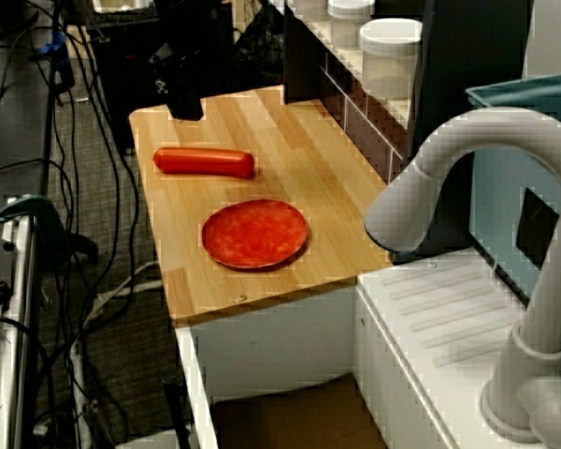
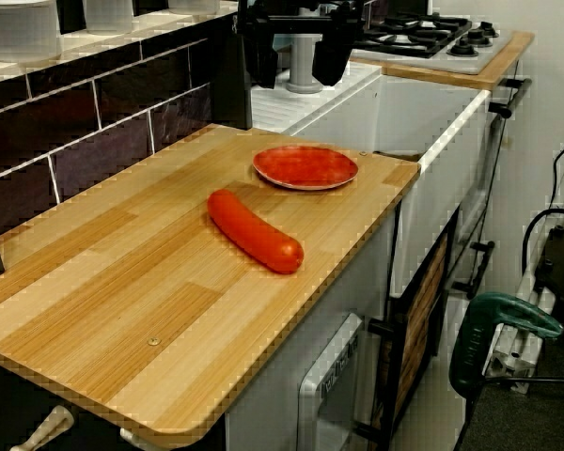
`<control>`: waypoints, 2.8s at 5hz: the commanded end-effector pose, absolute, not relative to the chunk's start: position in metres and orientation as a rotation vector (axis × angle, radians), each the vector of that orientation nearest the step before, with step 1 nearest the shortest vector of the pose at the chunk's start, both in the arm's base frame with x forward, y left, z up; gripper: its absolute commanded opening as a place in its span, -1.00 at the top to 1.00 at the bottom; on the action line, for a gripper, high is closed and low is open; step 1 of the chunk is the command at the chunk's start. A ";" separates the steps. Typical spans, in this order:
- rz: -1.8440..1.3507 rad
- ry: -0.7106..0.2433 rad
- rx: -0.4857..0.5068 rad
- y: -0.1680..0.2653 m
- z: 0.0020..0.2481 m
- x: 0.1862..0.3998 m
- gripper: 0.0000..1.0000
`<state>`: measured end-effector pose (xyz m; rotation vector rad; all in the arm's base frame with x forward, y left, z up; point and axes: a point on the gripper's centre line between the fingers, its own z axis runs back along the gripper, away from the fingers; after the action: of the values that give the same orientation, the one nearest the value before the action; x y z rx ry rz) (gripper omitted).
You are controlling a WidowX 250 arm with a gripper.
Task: Put the object on the plate
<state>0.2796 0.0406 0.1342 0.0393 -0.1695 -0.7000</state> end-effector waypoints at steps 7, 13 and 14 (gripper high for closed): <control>-0.492 -0.135 0.049 0.108 0.071 0.267 -1.00; -0.463 -0.117 0.083 0.098 0.041 0.266 -1.00; -0.447 -0.116 0.084 0.100 0.039 0.268 -1.00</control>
<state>0.2616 0.0966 0.0291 0.0572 -0.0809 -0.4442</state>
